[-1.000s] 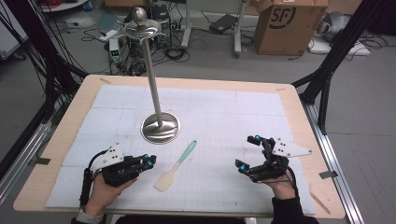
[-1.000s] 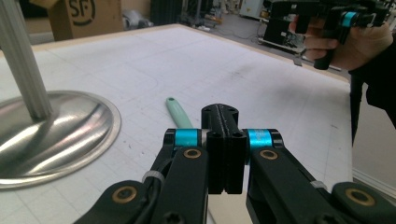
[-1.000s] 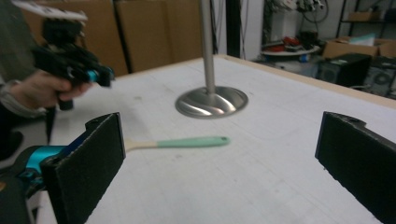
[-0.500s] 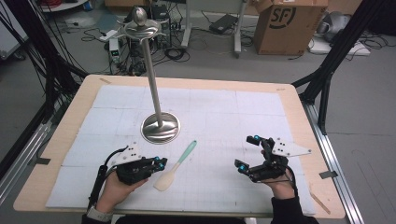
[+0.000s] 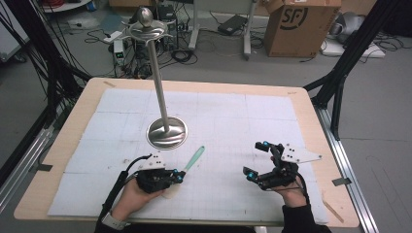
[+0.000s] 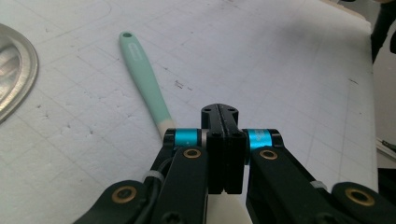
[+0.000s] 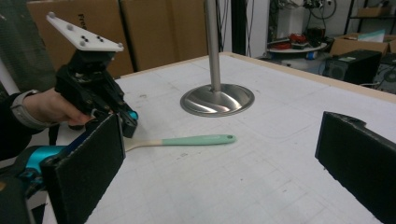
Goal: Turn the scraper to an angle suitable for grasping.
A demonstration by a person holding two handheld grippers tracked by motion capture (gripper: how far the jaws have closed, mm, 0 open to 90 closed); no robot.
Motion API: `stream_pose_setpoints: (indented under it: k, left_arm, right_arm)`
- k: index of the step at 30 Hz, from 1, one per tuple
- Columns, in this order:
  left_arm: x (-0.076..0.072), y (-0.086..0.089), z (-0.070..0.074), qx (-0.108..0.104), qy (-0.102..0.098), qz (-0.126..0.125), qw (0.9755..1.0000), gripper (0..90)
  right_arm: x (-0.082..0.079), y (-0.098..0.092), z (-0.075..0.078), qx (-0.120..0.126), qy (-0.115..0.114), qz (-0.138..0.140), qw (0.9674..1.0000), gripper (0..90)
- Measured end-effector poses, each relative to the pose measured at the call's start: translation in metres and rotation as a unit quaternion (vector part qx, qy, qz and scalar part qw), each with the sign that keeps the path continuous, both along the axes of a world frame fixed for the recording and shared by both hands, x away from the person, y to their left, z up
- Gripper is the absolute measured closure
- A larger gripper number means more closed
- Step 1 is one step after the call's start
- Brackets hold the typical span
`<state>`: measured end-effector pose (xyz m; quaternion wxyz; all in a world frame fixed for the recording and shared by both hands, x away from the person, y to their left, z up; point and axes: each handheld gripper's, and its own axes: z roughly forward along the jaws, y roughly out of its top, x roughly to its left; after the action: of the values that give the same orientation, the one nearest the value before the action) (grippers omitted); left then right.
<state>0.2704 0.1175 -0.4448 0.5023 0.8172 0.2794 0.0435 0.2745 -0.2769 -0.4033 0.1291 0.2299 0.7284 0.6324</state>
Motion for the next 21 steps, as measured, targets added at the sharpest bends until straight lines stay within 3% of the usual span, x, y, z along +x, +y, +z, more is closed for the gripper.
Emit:
stream_pose_setpoints:
  k: [6,8,10,21]
  left_arm:
    - [0.008,-0.011,-0.007,0.038,0.015,0.003,0.9992,89.7]
    - [0.010,-0.012,-0.007,0.039,0.022,0.005,0.9990,89.7]
    - [0.010,-0.012,-0.007,0.039,0.018,0.004,0.9991,89.7]
    - [0.003,-0.008,-0.003,0.093,0.010,-0.003,0.9956,89.8]
  right_arm:
    - [-0.001,-0.003,0.002,0.006,-0.004,-0.003,1.0000,0.6]
    - [0.000,-0.003,0.001,0.005,-0.002,-0.003,1.0000,0.6]
    - [0.000,-0.002,0.001,0.002,0.000,-0.003,1.0000,0.6]
    - [-0.002,-0.003,0.002,0.001,-0.004,0.002,1.0000,0.6]
